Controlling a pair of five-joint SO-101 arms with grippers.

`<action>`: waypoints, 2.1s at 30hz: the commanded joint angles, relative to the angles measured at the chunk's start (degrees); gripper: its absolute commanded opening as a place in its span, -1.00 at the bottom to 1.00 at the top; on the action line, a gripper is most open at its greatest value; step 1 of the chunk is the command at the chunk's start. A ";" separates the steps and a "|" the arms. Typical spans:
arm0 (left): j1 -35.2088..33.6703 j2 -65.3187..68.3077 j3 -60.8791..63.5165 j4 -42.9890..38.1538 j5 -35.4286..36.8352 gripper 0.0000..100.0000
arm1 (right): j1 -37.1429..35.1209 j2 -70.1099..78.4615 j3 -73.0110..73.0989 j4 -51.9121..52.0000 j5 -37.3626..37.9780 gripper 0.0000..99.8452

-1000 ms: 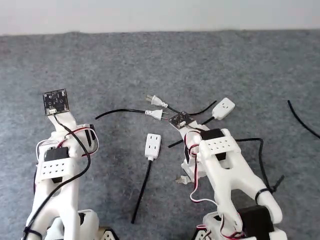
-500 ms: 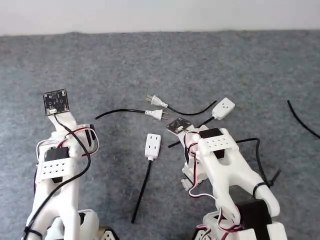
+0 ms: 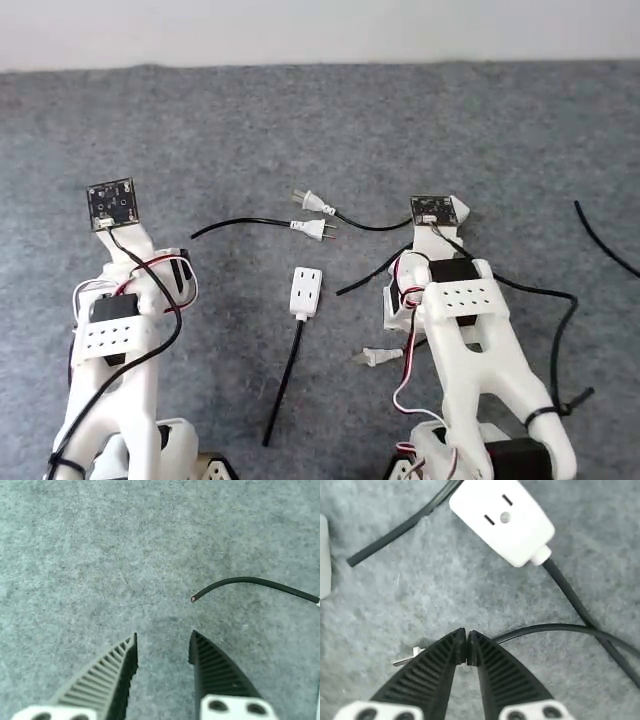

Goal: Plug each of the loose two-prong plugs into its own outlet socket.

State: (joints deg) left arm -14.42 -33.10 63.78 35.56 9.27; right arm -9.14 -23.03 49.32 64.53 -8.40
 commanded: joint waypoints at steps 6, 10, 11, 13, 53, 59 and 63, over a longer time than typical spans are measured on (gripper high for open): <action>0.44 -1.05 -0.22 -1.32 0.18 -0.67 | 0.92 4.97 0.00 3.56 11.25 -0.83; 0.44 -0.97 -0.22 -1.32 0.18 -0.67 | 0.92 12.00 -0.62 2.77 12.75 -0.71; 0.44 -0.97 -0.22 -1.32 0.18 -0.67 | 0.92 13.41 -0.88 1.63 12.57 -0.71; 0.44 -0.97 -0.22 -1.32 0.18 -0.67 | 0.92 15.87 -2.02 1.19 12.57 -0.71; 0.44 -0.97 -0.22 -1.23 0.18 -0.67 | 14.55 17.71 -11.16 1.89 8.70 -0.94; 0.44 -0.97 -0.22 -1.23 0.18 -0.67 | 13.05 17.54 -12.22 2.33 7.38 -0.72; 0.44 -0.97 -0.22 -1.23 0.18 -0.67 | 10.77 17.27 -12.57 2.33 5.71 -0.65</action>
State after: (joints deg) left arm -14.42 -33.10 63.78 35.56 9.27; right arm 3.16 -5.01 40.00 66.81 -1.27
